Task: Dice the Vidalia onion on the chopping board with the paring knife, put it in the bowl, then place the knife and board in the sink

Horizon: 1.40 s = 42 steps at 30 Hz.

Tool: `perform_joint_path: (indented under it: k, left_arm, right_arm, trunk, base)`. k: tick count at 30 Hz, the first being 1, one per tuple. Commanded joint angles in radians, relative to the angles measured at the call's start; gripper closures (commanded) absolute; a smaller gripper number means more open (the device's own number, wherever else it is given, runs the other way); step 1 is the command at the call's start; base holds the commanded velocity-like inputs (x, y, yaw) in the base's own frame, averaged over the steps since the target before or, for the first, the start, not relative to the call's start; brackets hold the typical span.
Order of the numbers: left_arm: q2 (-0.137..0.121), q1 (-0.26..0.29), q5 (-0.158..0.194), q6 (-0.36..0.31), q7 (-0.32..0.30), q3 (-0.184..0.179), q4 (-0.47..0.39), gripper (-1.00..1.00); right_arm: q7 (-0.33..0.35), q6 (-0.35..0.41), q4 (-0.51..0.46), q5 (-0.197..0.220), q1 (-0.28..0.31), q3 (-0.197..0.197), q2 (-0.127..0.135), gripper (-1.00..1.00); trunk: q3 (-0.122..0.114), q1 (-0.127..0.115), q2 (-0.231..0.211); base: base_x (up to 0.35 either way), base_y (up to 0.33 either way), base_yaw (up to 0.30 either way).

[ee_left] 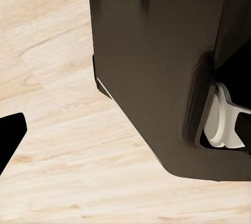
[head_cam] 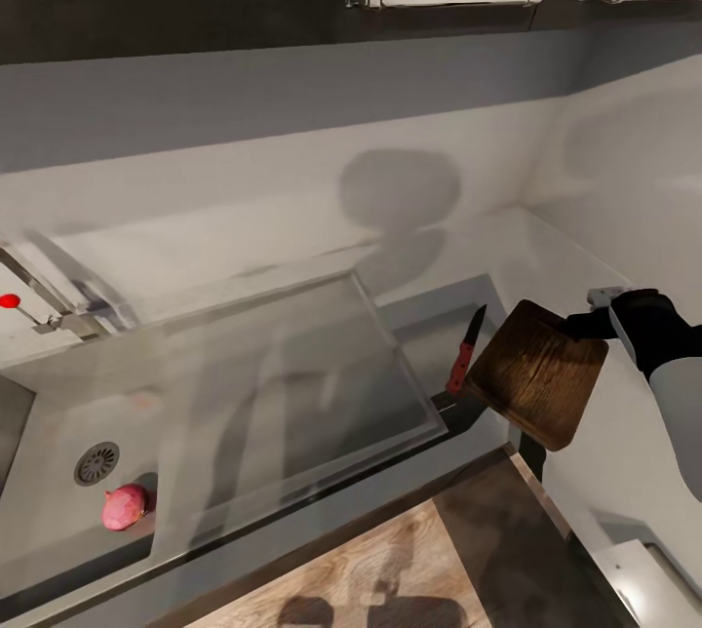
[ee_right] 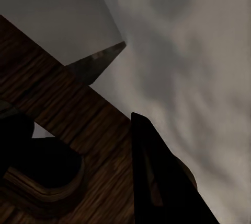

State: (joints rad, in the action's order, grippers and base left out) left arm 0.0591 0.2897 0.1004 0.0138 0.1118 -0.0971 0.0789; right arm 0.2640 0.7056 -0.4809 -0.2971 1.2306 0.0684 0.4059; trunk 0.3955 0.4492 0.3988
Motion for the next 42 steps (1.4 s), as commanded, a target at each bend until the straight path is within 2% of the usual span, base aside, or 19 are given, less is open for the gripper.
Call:
perform_joint_path:
  k: [1, 17, 42]
  left_arm:
    - [0.001, 0.002, 0.01, 0.001, 0.001, -0.009, 0.003, -1.0]
    - [0.001, 0.002, 0.01, 0.002, 0.0, -0.009, 0.003, -1.0]
    - [0.001, 0.002, 0.01, 0.002, 0.0, -0.009, 0.003, -1.0]
  right_arm:
    - [0.009, 0.008, 0.04, 0.015, 0.0, 0.006, -0.001, 1.0]
    - [0.006, 0.011, 0.0, 0.014, 0.0, 0.01, 0.001, 1.0]
    - [0.004, 0.012, -0.002, 0.013, 0.0, 0.01, 0.004, 1.0]
  trunk:
    - [0.002, 0.001, 0.001]
    - [0.001, 0.001, 0.001]
    - [-0.038, 0.001, 0.001]
  base:
    - [0.0, 0.0, 0.0]
    - [0.0, 0.0, 0.0]
    - [0.0, 0.0, 0.0]
